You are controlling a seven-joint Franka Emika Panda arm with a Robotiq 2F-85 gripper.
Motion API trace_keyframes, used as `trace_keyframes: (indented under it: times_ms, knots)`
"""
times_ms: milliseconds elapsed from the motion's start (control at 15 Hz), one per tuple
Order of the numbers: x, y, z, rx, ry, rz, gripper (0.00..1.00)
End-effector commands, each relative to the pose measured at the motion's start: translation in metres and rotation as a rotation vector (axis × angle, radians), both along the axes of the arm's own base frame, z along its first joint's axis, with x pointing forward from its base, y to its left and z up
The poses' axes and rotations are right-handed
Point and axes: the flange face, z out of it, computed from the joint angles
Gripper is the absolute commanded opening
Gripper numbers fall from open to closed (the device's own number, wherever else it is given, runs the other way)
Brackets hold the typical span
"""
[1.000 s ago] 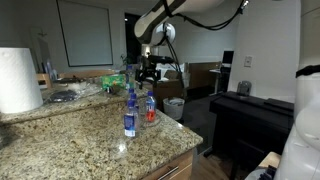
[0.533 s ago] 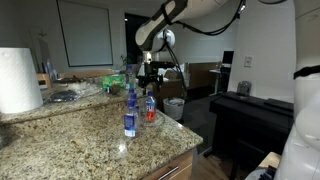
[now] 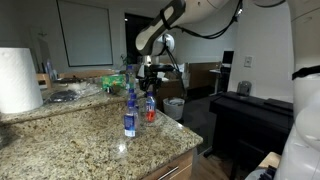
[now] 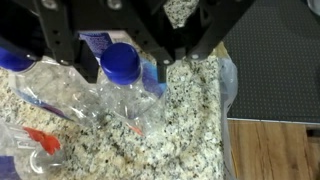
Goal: Pick up the bottles from the counter and throw them in the bin
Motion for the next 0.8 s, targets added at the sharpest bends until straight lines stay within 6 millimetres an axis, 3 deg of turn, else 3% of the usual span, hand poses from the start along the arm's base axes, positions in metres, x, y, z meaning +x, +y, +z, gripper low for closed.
trace_keyframes:
  times_ms: [0,267,467,600,733]
  knots:
    - [-0.001,0.0,0.002,-0.011,-0.031,0.008,0.34]
    - [-0.004,-0.004,0.007,-0.005,-0.026,0.007,0.1]
    - [-0.004,-0.022,0.013,-0.02,-0.029,-0.022,0.1]
    - [-0.002,-0.057,0.024,-0.03,-0.05,-0.093,0.1]
    - [-0.004,-0.103,0.035,-0.033,-0.066,-0.181,0.1]
